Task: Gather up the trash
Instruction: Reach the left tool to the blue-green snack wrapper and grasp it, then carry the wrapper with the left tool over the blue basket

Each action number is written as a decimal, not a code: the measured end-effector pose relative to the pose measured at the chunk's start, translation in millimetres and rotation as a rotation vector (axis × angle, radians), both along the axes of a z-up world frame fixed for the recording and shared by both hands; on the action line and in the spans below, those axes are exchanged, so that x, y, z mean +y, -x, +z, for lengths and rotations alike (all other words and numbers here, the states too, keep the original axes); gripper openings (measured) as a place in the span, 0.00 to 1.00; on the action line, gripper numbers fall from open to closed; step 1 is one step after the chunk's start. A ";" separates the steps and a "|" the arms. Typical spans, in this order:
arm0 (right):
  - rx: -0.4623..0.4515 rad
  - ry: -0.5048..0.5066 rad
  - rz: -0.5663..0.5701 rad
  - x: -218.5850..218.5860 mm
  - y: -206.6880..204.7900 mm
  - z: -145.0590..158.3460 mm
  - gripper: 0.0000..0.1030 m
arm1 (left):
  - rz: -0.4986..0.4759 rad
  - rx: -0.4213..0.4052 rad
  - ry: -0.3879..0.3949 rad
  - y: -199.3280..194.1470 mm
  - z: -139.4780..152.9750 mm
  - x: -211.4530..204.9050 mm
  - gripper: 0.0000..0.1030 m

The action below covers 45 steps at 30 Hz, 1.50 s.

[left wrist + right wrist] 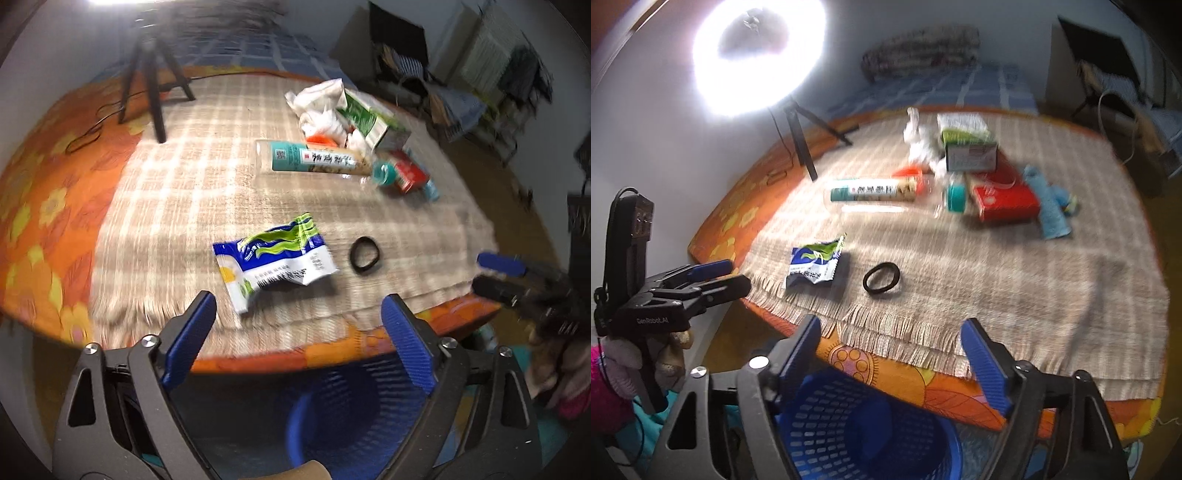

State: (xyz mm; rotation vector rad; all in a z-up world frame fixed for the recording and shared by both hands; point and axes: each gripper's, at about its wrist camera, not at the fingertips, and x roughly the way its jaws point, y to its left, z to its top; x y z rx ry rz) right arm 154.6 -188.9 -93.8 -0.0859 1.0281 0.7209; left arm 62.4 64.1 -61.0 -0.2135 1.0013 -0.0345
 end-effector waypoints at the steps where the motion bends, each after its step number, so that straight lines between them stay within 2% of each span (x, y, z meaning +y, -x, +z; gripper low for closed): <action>1: 0.018 -0.003 -0.004 1.3 -5.8 -2.8 0.73 | -0.024 0.004 -0.021 -5.4 -3.8 -0.1 0.88; 4: 0.056 -0.004 -0.004 6.6 -18.2 -9.8 0.65 | -0.089 0.036 -0.051 -17.3 -16.5 -1.6 0.88; 8: 0.092 0.007 -0.005 15.8 -30.3 -21.4 0.61 | -0.162 0.062 -0.193 -28.4 -33.8 -8.7 0.88; 10: 0.121 0.005 -0.002 21.3 -35.9 -28.4 0.56 | -0.165 0.072 -0.225 -34.5 -39.5 -6.0 0.88; 17: 0.151 0.023 0.007 38.6 -48.5 -42.8 0.50 | -0.190 0.093 -0.238 -60.2 -52.3 -0.4 0.88; 19: 0.158 0.023 0.010 43.5 -51.6 -45.5 0.45 | -0.196 0.087 -0.276 -65.5 -54.4 -3.9 0.88; 27: 0.182 0.043 -0.006 52.3 -61.9 -61.2 0.40 | -0.261 0.105 -0.203 -67.2 -53.5 -8.8 0.88; 32: 0.194 0.038 -0.005 57.6 -64.1 -68.2 0.35 | -0.265 0.117 -0.207 -64.5 -61.1 -11.2 0.87; 38: 0.138 0.093 0.021 76.2 -59.3 -71.6 0.27 | -0.307 0.105 -0.251 -56.8 -65.0 -19.8 0.76; 42: 0.090 0.138 0.021 86.0 -60.6 -72.0 0.11 | -0.291 0.112 -0.217 -56.5 -61.5 -22.5 0.52; 43: 0.078 0.148 0.022 87.5 -60.4 -72.1 0.05 | -0.289 0.112 -0.207 -56.5 -60.7 -23.2 0.45; 45: 0.062 0.157 0.025 89.6 -60.7 -72.5 0.02 | -0.278 0.112 -0.200 -56.7 -58.9 -24.2 0.26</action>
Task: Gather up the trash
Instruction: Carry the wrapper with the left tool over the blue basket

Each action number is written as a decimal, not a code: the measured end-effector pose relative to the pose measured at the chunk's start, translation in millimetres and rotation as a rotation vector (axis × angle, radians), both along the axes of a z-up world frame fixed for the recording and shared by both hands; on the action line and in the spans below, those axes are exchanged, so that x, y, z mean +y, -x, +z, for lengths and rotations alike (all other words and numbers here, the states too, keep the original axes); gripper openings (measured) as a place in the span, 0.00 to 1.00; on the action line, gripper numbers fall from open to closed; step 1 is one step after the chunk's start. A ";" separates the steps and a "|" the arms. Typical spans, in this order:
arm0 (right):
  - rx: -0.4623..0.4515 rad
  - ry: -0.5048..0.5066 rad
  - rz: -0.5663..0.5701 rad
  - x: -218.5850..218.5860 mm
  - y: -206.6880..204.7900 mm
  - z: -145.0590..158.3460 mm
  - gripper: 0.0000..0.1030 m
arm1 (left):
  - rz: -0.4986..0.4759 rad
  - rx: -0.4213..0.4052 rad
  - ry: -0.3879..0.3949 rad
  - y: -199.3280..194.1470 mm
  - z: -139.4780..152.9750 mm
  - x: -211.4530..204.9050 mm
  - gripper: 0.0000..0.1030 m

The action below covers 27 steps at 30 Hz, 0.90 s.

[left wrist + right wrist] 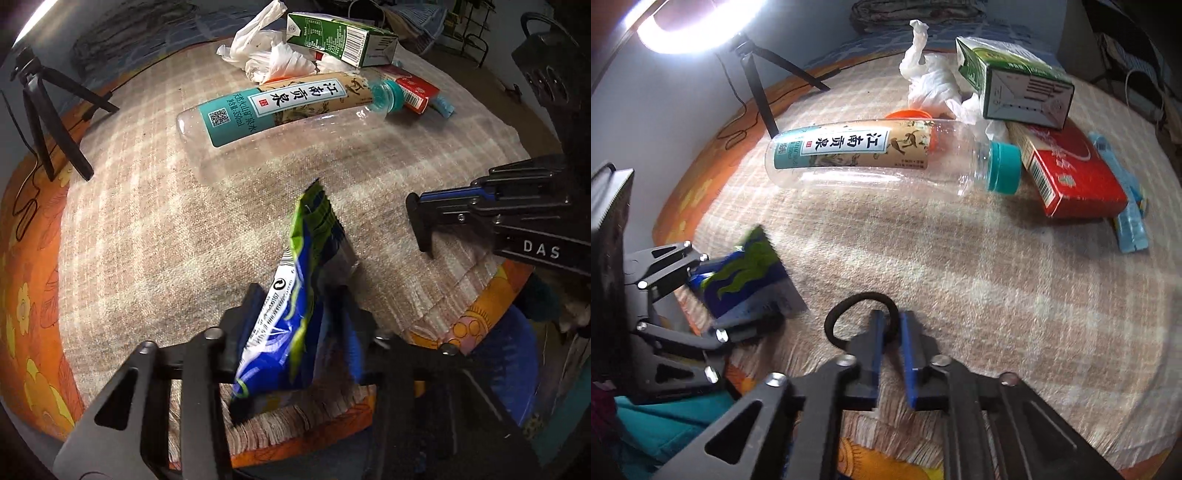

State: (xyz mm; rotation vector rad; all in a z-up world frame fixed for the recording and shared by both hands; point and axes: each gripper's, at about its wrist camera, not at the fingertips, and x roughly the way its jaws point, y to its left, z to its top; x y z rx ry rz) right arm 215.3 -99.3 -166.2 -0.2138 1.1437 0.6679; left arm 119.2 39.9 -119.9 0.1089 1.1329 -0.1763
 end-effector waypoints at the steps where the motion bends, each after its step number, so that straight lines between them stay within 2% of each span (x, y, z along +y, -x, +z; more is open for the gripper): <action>1: -0.004 0.000 0.000 0.2 -0.4 -0.1 0.02 | 0.004 -0.004 -0.004 0.0 0.9 -0.4 0.25; 8: -0.018 -0.022 -0.009 -13.5 2.6 2.2 0.01 | 0.016 -0.048 -0.024 7.6 8.6 -4.2 0.20; 17: -0.023 -0.080 -0.031 -28.7 -1.3 13.8 0.01 | 0.044 -0.102 -0.035 14.4 22.7 -3.8 0.19; 27: -0.069 -0.132 -0.027 -45.8 9.7 38.1 0.01 | 0.043 -0.192 -0.037 26.6 52.0 -11.5 0.19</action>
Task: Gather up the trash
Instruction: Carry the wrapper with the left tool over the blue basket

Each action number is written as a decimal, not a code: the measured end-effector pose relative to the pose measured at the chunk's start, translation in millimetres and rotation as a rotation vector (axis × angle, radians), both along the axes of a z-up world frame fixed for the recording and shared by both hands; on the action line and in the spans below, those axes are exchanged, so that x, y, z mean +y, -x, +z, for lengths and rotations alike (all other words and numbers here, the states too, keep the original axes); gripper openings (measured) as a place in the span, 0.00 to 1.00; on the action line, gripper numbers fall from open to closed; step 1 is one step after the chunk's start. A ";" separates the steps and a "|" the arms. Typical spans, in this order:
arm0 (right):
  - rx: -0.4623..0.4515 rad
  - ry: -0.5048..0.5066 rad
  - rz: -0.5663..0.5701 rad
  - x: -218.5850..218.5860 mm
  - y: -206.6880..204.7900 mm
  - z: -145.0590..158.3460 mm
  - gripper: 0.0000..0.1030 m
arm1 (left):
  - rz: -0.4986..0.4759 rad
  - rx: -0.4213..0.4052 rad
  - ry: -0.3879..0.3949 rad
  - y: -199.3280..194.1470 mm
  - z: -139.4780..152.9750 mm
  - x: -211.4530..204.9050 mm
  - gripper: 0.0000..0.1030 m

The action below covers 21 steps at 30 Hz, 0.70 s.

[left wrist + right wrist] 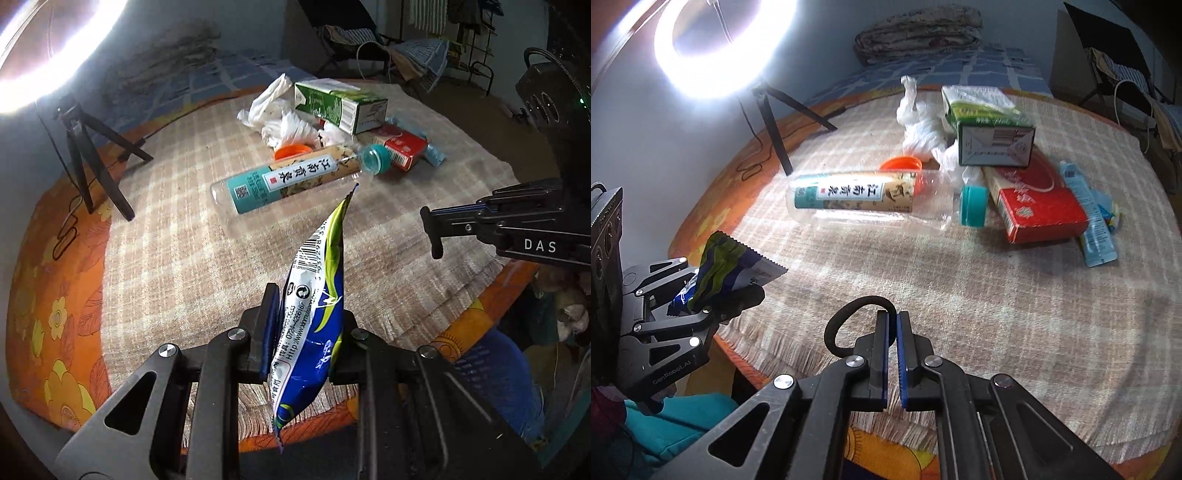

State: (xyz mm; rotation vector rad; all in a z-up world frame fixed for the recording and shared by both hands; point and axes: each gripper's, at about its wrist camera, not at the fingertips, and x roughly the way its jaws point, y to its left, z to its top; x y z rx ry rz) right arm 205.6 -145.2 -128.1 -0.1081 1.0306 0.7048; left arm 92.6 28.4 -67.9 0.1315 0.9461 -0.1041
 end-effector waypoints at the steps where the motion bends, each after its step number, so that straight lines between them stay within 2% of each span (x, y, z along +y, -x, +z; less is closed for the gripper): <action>1: -0.001 -0.007 -0.003 -3.7 1.4 2.4 0.01 | 0.002 -0.004 -0.001 0.6 1.7 -1.5 0.19; 9: -0.024 -0.026 -0.005 -21.6 14.6 16.8 0.01 | -0.022 0.001 0.023 19.0 6.4 -19.9 0.19; 21: -0.037 -0.069 0.043 -57.7 74.8 38.4 0.01 | -0.055 -0.040 0.012 77.8 24.9 -61.7 0.19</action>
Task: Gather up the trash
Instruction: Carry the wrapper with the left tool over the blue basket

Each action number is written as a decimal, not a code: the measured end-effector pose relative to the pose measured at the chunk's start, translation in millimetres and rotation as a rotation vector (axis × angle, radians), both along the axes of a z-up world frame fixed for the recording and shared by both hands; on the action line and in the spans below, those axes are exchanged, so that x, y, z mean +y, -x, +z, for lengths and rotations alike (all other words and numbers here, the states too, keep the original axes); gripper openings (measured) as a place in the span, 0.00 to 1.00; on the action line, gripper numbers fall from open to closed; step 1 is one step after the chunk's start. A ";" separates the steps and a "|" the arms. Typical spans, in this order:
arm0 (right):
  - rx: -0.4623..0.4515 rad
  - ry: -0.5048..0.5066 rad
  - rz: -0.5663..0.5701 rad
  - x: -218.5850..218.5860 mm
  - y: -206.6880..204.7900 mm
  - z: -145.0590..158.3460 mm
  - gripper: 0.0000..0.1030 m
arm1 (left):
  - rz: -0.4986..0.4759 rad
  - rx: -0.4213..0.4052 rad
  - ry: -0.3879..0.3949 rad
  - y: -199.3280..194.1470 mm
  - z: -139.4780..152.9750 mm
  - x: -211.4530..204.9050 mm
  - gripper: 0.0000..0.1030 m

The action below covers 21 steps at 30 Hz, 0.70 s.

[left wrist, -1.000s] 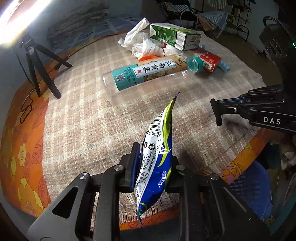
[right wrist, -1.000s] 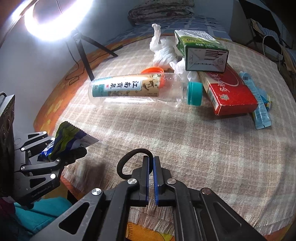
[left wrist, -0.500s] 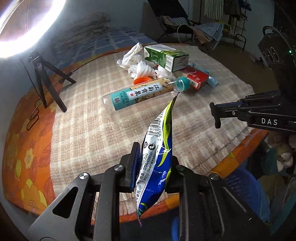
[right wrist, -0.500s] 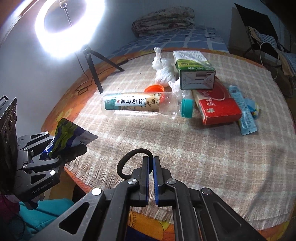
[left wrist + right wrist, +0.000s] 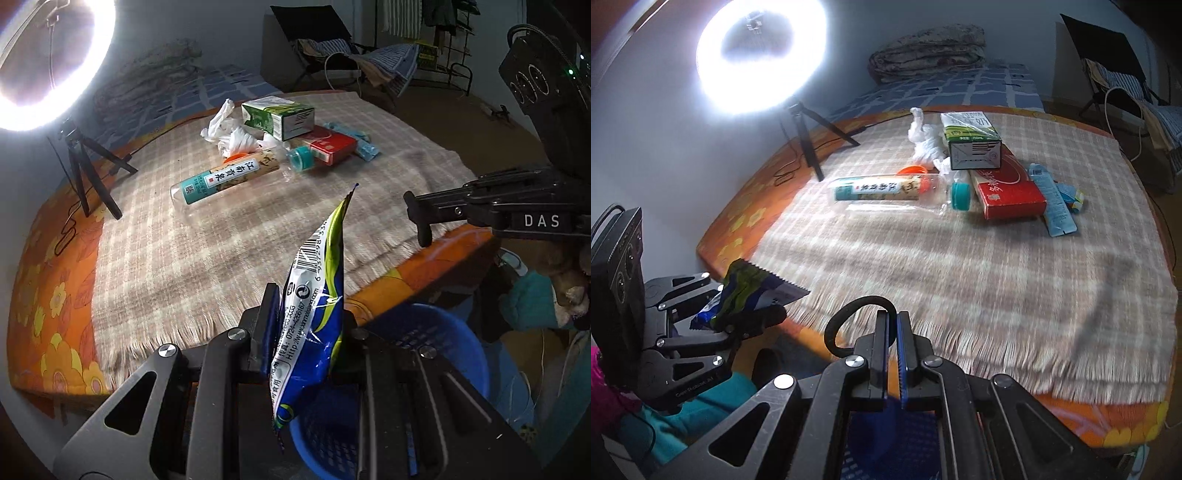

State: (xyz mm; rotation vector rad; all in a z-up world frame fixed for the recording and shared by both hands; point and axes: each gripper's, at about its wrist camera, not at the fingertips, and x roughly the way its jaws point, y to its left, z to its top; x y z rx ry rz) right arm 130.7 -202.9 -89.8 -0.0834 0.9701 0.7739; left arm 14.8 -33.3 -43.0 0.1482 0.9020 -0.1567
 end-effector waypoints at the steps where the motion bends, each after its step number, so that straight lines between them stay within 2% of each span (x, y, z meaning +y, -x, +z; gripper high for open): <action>1: -0.002 -0.004 0.006 -2.8 6.5 2.0 0.01 | 0.002 -0.001 0.004 7.0 1.0 -3.7 0.19; 10: 0.031 -0.020 0.019 -34.1 56.7 -1.5 0.01 | -0.002 0.015 0.025 57.2 -7.6 -32.1 0.19; 21: 0.124 0.027 0.027 -58.8 97.8 -36.0 0.01 | 0.006 0.102 0.055 89.3 -42.1 -48.2 0.19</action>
